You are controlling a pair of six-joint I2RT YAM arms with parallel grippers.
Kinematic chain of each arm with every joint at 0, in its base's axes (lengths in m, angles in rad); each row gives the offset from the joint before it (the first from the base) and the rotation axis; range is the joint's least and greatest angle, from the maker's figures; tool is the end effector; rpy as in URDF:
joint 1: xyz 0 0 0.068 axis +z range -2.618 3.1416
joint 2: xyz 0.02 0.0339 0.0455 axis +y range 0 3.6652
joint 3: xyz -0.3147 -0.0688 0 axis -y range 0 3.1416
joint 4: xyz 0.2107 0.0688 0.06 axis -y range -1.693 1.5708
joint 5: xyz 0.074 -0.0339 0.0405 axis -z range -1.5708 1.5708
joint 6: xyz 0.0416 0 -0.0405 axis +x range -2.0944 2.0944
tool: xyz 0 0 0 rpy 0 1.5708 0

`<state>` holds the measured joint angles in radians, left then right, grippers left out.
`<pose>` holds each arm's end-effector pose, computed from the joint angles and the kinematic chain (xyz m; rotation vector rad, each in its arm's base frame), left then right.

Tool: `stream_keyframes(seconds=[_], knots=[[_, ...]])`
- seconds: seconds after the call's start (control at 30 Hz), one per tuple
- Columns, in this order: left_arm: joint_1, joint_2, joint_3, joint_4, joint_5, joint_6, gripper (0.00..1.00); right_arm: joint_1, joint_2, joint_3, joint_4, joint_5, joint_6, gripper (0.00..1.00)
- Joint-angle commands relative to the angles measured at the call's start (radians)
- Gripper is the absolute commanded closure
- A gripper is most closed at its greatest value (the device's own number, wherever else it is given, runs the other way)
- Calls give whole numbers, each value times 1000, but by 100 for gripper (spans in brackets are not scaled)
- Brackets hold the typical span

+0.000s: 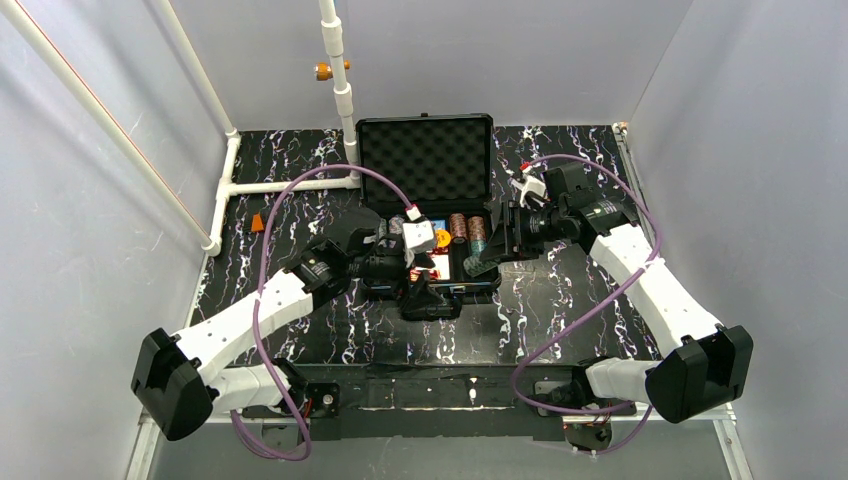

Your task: Pack up texas hold em set

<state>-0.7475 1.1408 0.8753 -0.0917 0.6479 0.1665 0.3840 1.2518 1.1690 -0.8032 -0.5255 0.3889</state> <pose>0.1357 -0.1600 0.3647 1.2563 1.5347 -1.0055 0.1830 0.0965 0.3695 -0.2365 2.5323 0.9709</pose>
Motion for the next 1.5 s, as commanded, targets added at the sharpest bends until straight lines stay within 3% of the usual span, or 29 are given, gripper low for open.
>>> stream_keyframes(seconds=[0.0,0.6,0.97,1.2,1.33,1.47], knots=[[-24,7,44,-26,51,-14,20,23,-15,43,113,-119,24,91],[-62,85,98,-33,35,-10,23,91,-14,29,193,-196,61,91],[-87,97,113,-17,-90,21,22,156,1,29,172,-159,56,91],[-86,77,115,-46,-202,77,17,171,-1,21,147,-158,37,91],[-86,76,120,-46,-200,99,16,176,-3,20,142,-157,33,91],[-86,97,138,-42,-129,78,22,182,-3,20,151,-161,37,91]])
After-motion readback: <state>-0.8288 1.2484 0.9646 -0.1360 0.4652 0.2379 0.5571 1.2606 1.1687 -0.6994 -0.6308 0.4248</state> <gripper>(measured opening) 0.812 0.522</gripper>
